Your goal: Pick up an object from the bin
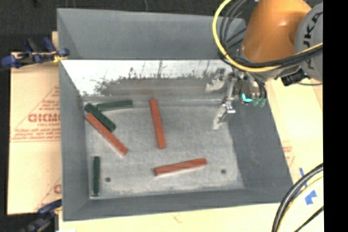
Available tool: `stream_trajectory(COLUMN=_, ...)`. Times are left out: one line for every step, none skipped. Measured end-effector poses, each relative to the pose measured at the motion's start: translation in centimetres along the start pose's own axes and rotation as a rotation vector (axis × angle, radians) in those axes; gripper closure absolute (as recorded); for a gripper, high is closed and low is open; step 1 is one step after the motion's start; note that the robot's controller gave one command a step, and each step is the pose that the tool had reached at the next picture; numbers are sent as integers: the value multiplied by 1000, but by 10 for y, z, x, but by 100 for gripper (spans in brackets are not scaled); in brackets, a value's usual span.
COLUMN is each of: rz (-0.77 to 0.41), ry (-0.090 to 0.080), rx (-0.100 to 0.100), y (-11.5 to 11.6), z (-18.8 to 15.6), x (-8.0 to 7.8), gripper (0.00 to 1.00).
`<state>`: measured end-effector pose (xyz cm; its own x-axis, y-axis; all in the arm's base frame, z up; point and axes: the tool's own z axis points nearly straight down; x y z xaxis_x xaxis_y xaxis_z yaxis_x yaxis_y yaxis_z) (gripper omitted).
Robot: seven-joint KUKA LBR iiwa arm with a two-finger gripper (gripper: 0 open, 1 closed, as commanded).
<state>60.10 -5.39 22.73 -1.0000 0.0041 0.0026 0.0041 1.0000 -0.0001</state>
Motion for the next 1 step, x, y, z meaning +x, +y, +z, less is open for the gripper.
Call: stream_trajectory(rz=-1, ry=-8, rx=2, y=0, z=-4, x=-2, gripper=0)
